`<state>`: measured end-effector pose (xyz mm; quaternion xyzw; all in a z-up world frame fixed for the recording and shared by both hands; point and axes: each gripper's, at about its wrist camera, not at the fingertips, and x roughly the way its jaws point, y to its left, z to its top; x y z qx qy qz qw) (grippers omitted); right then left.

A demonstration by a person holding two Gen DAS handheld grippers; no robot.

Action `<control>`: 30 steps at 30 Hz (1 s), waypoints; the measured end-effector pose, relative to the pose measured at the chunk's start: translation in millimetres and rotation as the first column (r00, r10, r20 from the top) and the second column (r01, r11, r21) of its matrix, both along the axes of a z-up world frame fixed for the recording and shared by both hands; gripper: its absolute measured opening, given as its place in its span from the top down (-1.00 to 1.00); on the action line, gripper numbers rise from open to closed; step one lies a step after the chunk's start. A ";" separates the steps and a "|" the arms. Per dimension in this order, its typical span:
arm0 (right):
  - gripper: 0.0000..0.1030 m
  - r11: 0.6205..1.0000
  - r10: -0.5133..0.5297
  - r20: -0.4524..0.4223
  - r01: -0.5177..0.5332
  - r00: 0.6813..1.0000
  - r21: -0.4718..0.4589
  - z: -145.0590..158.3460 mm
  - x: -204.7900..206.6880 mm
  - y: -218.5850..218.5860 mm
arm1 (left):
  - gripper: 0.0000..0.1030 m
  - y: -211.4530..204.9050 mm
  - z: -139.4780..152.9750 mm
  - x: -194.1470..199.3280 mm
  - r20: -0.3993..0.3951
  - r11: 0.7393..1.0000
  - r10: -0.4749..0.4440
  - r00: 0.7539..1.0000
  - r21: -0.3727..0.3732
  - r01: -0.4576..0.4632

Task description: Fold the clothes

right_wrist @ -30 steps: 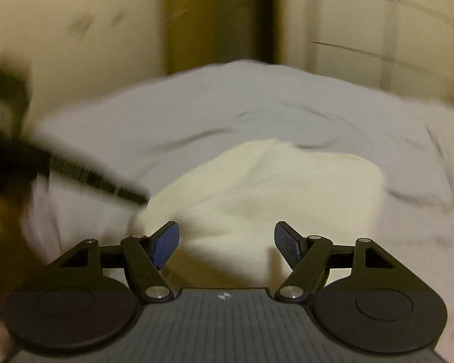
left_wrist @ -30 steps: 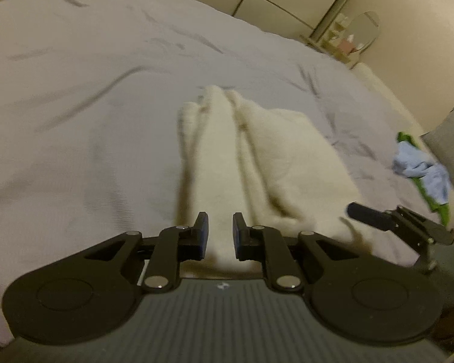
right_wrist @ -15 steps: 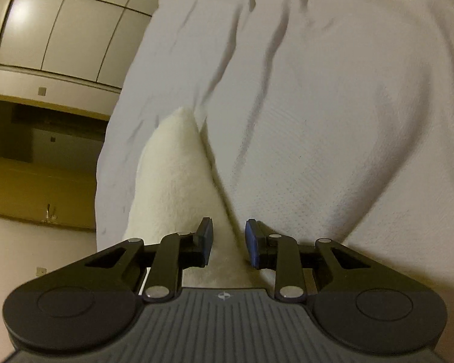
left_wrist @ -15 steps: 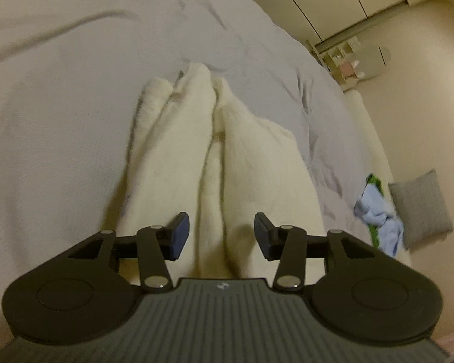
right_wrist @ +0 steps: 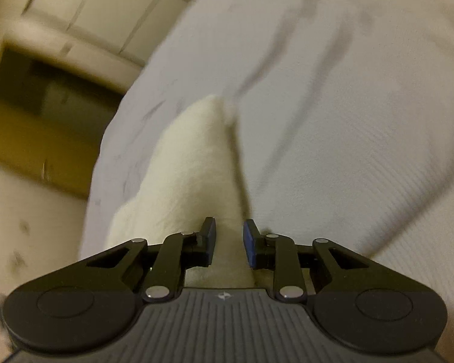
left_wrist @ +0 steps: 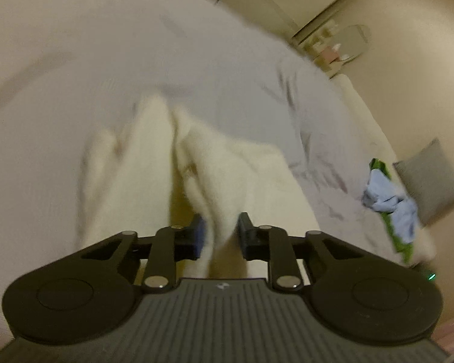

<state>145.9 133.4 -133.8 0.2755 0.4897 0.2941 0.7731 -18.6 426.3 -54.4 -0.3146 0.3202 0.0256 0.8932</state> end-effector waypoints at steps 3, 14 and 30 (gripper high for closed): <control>0.49 0.995 0.058 0.091 -0.050 0.994 -0.086 11.9 -16.7 13.9 | 0.68 4.0 19.8 -30.0 0.045 0.989 0.024 0.999 0.142 -0.030; 0.49 0.917 0.285 0.332 -0.154 0.899 -0.369 48.1 -73.4 53.4 | 0.67 26.3 -26.2 -35.9 0.012 0.999 0.001 1.000 0.049 -0.002; 0.48 0.872 0.407 0.422 -0.207 0.810 -0.444 60.6 -125.3 36.7 | 0.71 32.7 -13.7 -46.8 -0.027 0.990 0.104 0.994 0.098 -0.101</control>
